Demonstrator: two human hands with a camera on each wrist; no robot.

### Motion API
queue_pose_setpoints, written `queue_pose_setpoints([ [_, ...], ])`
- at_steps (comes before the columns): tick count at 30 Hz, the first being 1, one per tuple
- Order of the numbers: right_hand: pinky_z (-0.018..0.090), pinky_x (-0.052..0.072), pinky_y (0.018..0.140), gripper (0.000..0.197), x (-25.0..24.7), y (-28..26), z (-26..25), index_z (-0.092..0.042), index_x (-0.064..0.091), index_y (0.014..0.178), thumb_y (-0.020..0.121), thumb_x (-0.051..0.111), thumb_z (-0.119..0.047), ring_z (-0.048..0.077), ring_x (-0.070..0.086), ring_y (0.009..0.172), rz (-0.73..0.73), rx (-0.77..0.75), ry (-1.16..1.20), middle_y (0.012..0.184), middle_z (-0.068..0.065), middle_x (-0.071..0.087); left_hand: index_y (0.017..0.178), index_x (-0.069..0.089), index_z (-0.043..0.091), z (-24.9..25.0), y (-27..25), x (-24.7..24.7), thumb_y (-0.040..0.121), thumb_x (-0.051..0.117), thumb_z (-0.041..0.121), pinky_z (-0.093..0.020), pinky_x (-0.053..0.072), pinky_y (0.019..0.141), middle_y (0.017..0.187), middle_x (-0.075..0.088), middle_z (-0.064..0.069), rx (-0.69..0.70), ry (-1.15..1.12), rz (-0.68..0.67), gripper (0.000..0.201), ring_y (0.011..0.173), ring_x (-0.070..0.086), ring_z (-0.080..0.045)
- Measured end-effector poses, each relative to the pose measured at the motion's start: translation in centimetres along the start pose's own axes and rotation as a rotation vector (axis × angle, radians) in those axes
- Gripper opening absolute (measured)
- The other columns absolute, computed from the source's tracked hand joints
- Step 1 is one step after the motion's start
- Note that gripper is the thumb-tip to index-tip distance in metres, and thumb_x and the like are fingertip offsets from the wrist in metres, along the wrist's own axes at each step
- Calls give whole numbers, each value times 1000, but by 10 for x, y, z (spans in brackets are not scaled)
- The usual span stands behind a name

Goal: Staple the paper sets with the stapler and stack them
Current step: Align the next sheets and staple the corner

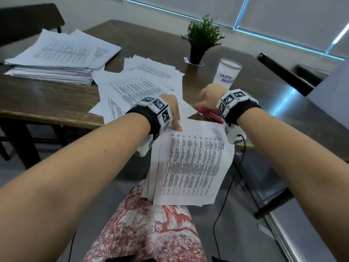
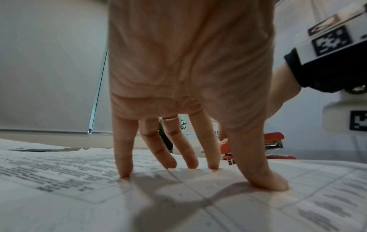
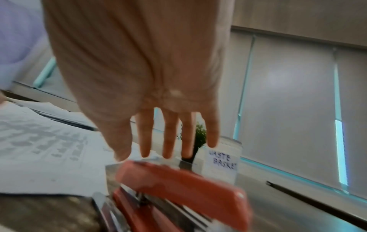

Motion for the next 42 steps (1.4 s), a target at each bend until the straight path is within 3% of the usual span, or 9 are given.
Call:
queue_pose_setpoints([
  [7,19,47,63,6,5,-30,-49,-15,78,82,77,76,-11,7,60,66,-72,-257,188,76,-3,70,95,76,18,-3,5,-1,52,93,43,-24,53,76,75,67,11,-56,-30,-10,52,68,61,-5],
  [11,24,50,70,8,16,-30,-50,-13,75,85,79,74,-8,12,60,70,-105,-274,163,74,-1,67,81,70,10,-8,7,3,47,92,51,-30,51,74,82,70,-1,-149,-22,0,57,70,57,-14],
  [15,30,55,77,10,18,-27,-51,-16,70,78,82,70,-7,13,61,71,-118,-295,136,75,1,69,67,45,26,-6,1,4,49,90,55,-25,30,56,79,48,3,-198,-20,-8,57,62,39,-11],
  [19,40,55,85,13,23,-22,-56,-21,65,78,86,66,-12,15,60,79,-109,-294,68,83,-1,70,109,67,15,-8,0,7,56,90,49,-28,44,76,105,68,0,-230,-17,10,67,89,58,-18],
  [24,38,51,88,10,24,-25,-54,-16,68,91,92,57,-15,16,54,86,-75,-293,45,93,1,66,98,70,6,-10,3,1,67,86,42,-28,44,69,92,69,-5,-239,-84,-10,49,75,57,-18],
  [28,33,46,86,19,15,-26,-51,-6,69,100,93,53,-11,26,59,99,21,-323,74,105,11,65,97,60,13,-7,1,-9,79,77,41,-26,41,67,92,58,-4,-260,-92,91,38,80,53,-19],
  [32,36,43,75,19,0,-22,-44,-2,67,96,93,51,-12,33,57,92,188,-311,77,106,16,55,91,60,8,-2,2,-25,84,72,33,-26,39,57,93,60,-8,-255,-288,221,29,84,55,-22],
  [38,25,42,78,21,-33,3,-36,-1,68,96,93,49,-10,29,61,99,318,-129,291,104,15,66,61,53,10,13,13,-55,84,69,26,-25,33,51,60,48,-4,-232,-362,489,32,76,54,-25],
  [42,19,39,75,22,-46,27,-25,-1,72,97,93,53,-12,19,61,92,331,-39,515,100,10,70,82,66,-9,19,21,-74,87,68,29,-36,45,71,89,66,-26,-184,-349,592,39,95,62,-39],
])
Point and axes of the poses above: each hand's wrist, its own y-axis towards the middle knuckle, its own x-axis out of the palm, z = x × y, the point moved 3 cm from there along y, towards the middle knuckle
